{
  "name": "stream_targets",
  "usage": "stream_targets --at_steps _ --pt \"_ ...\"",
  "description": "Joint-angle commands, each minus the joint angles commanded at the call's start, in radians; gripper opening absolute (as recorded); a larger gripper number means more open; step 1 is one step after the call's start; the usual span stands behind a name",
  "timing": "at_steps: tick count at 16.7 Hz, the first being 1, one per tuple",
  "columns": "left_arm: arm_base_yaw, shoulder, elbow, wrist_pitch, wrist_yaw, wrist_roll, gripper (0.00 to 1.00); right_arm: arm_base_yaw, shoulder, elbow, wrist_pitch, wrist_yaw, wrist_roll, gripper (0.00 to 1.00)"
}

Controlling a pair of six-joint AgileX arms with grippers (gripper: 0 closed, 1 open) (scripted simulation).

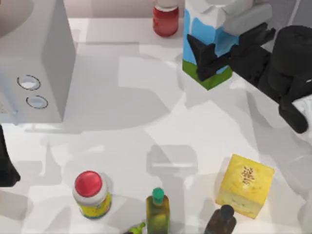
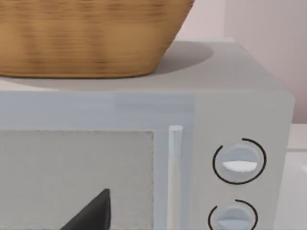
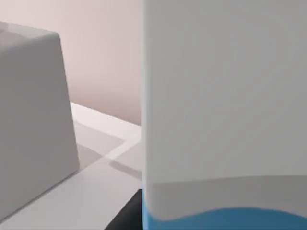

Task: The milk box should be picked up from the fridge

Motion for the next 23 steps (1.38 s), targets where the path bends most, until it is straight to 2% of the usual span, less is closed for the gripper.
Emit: stream_targets --at_steps 4,7,14,23 --pt "0.0 0.0 0.0 0.0 0.0 0.0 1.0 0.055 0.219 0.13 0.136 -0.03 -0.006 0.0" --pt "0.0 0.0 0.0 0.0 0.0 0.0 1.0 0.073 0.291 0.176 0.183 -0.039 -0.011 0.0" --pt "0.0 0.0 0.0 0.0 0.0 0.0 1.0 0.071 0.31 0.186 0.178 -0.037 -0.01 0.0" --pt "0.0 0.0 0.0 0.0 0.0 0.0 1.0 0.106 0.529 0.437 0.159 -0.006 -0.014 0.0"
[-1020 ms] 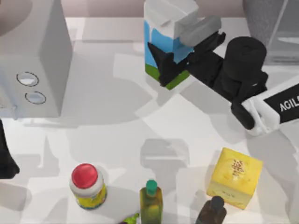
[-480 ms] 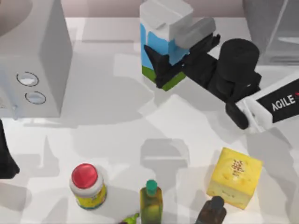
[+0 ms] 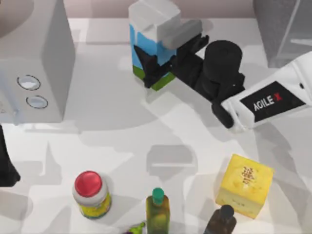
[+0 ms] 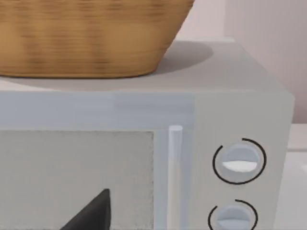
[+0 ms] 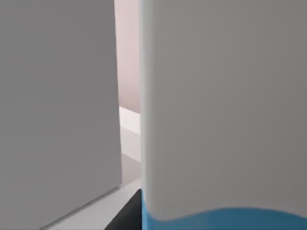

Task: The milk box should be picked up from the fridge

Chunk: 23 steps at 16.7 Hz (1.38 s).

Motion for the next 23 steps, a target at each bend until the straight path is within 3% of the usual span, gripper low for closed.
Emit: stream_targets --at_steps 4,17,23 --pt "0.0 0.0 0.0 0.0 0.0 0.0 1.0 0.0 0.002 0.003 0.0 0.0 0.0 0.0" --pt "0.0 0.0 0.0 0.0 0.0 0.0 1.0 0.0 0.002 0.003 0.0 0.0 0.0 0.98" --pt "0.0 0.0 0.0 0.0 0.0 0.0 1.0 0.0 0.002 0.003 0.0 0.0 0.0 1.0"
